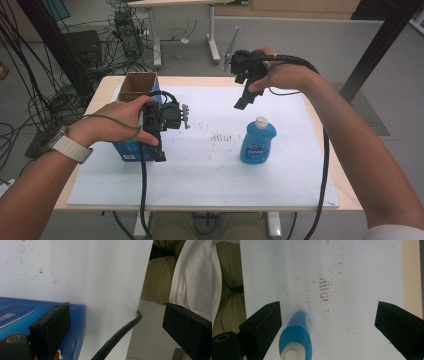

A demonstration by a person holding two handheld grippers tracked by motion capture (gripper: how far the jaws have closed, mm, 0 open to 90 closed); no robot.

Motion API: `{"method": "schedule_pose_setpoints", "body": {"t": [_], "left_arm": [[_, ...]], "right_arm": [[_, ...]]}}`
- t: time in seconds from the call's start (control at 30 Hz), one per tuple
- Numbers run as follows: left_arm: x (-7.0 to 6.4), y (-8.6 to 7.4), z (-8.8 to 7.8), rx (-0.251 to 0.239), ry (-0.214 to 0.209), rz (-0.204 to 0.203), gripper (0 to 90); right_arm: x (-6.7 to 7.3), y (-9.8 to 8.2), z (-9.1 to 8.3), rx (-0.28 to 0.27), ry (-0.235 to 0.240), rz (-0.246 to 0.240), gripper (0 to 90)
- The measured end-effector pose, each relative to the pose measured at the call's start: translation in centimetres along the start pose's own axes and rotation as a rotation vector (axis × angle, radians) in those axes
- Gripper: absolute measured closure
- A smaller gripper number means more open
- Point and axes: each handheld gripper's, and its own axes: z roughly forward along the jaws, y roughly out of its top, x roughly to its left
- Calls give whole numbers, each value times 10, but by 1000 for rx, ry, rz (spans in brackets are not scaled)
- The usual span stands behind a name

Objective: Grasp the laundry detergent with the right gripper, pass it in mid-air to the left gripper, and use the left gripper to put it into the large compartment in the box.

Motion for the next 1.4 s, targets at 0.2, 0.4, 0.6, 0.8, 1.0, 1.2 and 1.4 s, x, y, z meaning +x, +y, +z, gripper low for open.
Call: {"method": "schedule_pose_setpoints", "body": {"t": [0.2,0.4,0.6,0.8,1.0,1.2,1.4], "left_arm": [[1,2,-1,0,0,0,90],[2,6,1,-1,0,4,90],[3,7,1,-4,2,3,90],[1,6,1,-4,4,-2,90],[1,5,3,-7,4,-4,90],[1,5,4,-10,7,-1,90],[2,8,5,-12,6,2,91]], "right_arm": [[1,-4,-3,-9,12,2,59],[3,-9,-5,-5,17,-2,50],[4,-15,-9,-9,21,2,49],[8,-24,-10,0,27,-7,50],[11,-32,-9,11,25,-3,50],[13,-38,-10,10,22,2,52],[15,-47,-10,-4,13,5,59]]}}
